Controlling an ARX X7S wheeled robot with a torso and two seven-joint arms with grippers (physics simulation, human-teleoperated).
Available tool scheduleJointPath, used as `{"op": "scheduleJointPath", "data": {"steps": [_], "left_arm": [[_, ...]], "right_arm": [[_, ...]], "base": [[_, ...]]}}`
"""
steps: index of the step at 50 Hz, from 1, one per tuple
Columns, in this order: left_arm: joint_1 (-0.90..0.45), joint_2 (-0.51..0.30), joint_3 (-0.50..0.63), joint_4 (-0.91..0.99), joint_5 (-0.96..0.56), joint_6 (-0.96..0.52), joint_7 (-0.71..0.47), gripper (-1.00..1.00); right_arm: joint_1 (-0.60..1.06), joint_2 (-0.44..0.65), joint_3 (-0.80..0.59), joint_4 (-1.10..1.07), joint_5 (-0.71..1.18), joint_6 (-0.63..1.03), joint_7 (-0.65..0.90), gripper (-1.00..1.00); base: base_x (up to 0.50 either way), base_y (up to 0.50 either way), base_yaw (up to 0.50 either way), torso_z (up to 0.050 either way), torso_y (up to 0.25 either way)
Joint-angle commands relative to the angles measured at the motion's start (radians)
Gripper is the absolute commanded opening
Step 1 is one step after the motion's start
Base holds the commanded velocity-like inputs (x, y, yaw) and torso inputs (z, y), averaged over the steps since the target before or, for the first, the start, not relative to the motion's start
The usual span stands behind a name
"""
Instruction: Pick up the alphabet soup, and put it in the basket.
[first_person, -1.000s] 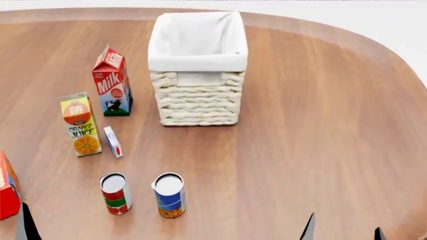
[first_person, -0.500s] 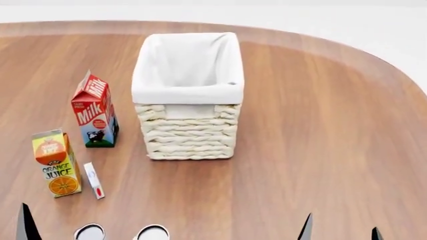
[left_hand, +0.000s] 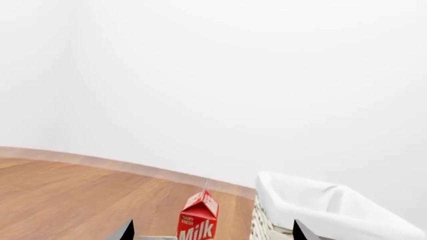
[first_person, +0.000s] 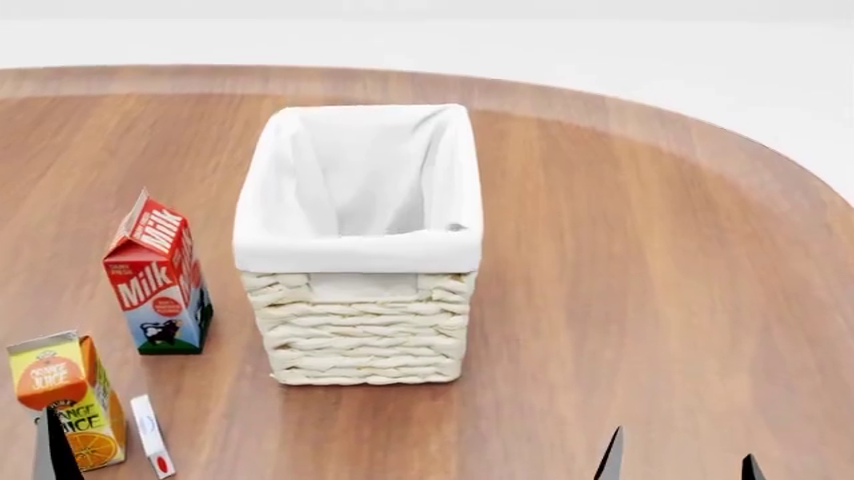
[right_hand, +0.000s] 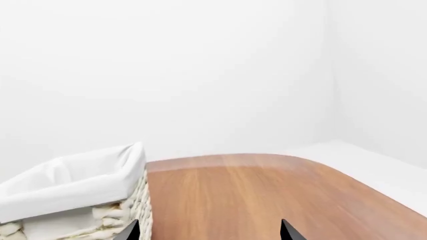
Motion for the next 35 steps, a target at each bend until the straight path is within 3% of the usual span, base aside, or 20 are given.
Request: {"op": "scheduleJointPath", "data": {"steps": [1,35], "left_arm": [[0.005,-0.005,0.005,0.005,0.000,0.003,-0.006,1.00],[0.005,-0.015,0.020,0.000,-0.001,0.014,-0.019,1.00]], "right_arm": [[-0.003,0.004,-0.004,-0.003,-0.001,-0.003,0.007,1.00],[-0.004,0.016,-0.016,0.002,0.005,-0.014,0.016,1.00]], "base": [[0.24,0.00,0.00,0.000,0.000],[0.23,0.00,0.00,0.000,0.000]]}}
